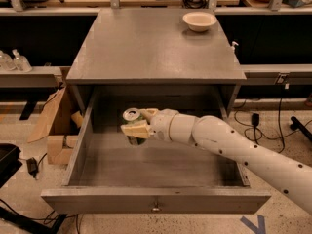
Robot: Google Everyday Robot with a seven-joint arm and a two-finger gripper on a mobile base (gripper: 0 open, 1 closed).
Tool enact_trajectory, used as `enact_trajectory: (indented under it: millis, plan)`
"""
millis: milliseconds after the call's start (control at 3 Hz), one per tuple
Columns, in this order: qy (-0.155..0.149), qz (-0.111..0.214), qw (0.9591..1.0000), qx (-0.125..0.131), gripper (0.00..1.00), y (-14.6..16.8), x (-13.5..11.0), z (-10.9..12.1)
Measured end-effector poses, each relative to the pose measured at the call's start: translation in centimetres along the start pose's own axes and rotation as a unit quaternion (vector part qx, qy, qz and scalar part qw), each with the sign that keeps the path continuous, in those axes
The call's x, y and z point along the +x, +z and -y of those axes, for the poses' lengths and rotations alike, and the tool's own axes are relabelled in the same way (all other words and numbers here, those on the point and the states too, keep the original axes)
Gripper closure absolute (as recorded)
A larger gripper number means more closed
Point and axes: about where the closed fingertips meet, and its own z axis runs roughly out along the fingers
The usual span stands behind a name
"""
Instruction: Place green can into top drawer
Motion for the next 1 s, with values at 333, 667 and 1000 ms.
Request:
enact_trajectory:
  millis: [333, 667, 1000]
  plan:
    - [-0.007, 0.013, 0.9994, -0.031, 1.00, 2.2, 2.5, 0.1]
    - [0.004, 0.024, 0.9982, -0.055, 0.98, 4.7, 5.0, 0.1]
    - [0.002, 0.023, 0.9982, -0.055, 0.76, 4.7, 4.8, -0.1]
